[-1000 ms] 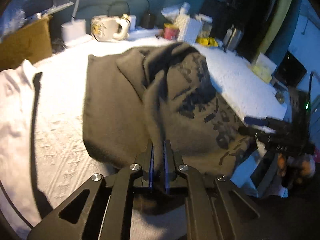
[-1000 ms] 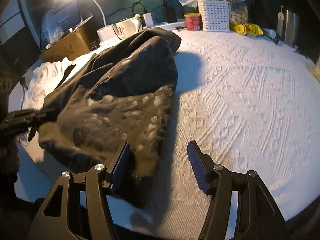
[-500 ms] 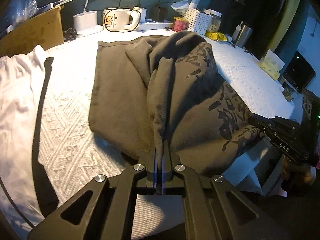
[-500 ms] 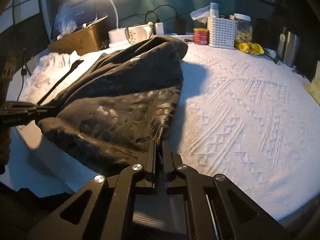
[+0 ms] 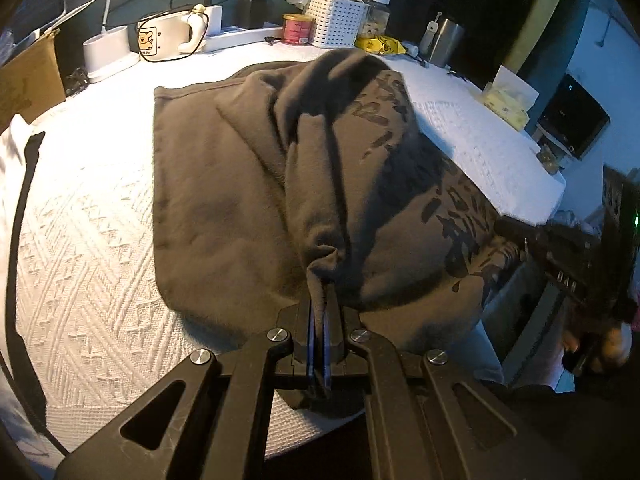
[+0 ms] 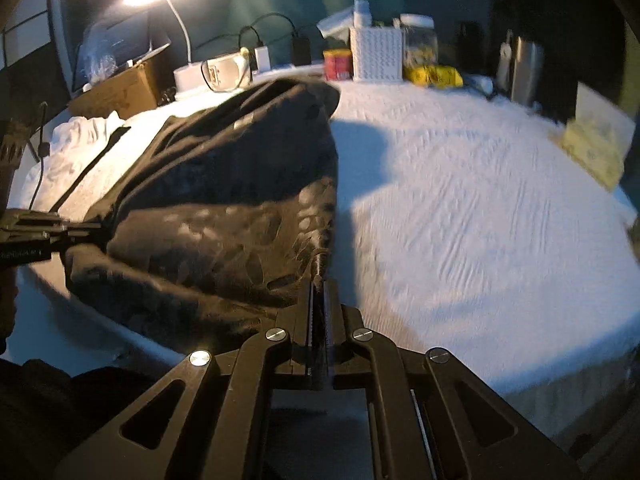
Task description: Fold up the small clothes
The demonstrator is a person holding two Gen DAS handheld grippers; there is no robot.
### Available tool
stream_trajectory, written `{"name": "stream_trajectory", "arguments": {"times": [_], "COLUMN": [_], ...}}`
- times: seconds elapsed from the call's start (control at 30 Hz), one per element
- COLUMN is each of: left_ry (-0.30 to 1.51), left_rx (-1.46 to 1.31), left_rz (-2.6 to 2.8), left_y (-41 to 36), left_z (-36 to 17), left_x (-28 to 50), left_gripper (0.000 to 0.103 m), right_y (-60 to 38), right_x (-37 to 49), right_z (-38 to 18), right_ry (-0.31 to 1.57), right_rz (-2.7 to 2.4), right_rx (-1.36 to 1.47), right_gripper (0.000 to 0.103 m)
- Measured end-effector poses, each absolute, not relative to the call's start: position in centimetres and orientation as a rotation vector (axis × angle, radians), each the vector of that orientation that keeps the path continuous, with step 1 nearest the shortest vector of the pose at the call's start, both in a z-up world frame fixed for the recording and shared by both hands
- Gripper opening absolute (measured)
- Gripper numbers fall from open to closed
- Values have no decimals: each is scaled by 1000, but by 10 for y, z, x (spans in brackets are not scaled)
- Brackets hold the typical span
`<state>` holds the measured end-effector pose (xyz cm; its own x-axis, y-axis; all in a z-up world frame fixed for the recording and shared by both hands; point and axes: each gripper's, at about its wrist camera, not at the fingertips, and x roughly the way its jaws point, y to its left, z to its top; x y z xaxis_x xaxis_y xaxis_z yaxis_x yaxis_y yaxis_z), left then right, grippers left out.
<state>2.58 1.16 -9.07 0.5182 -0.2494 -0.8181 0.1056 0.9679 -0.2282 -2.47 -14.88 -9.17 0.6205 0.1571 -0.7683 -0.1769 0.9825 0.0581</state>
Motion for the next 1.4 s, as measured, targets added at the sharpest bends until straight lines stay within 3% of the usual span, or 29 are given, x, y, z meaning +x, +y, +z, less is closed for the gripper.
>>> {"name": "stream_trajectory", "arguments": {"times": [0.43, 0.47, 0.53, 0.6, 1.4], "left_ry": [985, 976, 952, 931, 930], "left_rx": [-106, -109, -121, -132, -115], "left_rz": [-173, -163, -134, -111, -98], "left_y": [26, 28, 37, 44, 51], "left_z": [-70, -66, -61, -57, -67], "left_x": [20, 21, 24, 30, 150], "left_gripper": [12, 16, 42, 50, 50], "right_y": [-163, -164, -167, -170, -163], "right_x": [-13, -11, -5, 2, 111], "right_z": [-76, -72, -66, -63, -56], "right_ry": [910, 902, 884, 876, 859], "right_rz": [181, 179, 176, 173, 236], "right_rx": [17, 16, 11, 8, 13], "right_gripper": [9, 10, 16, 17, 17]}}
